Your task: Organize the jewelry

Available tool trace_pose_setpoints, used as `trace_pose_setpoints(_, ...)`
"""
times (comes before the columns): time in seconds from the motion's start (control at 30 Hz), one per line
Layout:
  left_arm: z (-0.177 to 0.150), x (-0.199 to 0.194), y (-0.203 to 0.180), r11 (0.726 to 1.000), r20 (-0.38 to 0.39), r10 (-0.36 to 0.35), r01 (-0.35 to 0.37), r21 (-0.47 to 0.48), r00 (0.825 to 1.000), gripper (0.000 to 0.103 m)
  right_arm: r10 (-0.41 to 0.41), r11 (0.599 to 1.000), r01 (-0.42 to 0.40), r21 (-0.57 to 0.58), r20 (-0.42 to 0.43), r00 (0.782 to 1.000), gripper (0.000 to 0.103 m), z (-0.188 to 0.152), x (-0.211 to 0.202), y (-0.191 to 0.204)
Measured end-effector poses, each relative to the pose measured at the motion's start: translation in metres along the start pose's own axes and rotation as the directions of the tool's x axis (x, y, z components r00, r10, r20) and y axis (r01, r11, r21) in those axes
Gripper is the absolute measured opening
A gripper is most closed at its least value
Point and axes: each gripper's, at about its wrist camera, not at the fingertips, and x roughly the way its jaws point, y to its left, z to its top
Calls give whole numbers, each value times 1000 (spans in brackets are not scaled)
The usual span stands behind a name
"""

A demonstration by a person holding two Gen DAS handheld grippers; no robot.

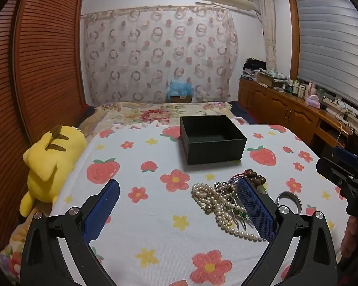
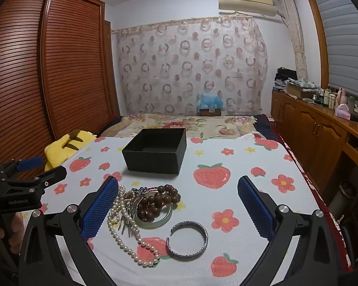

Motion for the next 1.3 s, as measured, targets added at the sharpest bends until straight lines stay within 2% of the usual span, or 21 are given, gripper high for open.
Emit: trace_pose_setpoints(1.3, 4, -2, -3, 1000, 20, -1, 1, -4, 1000, 96, 1, 1000, -1, 3, 1, 1000, 101, -2, 0, 0)
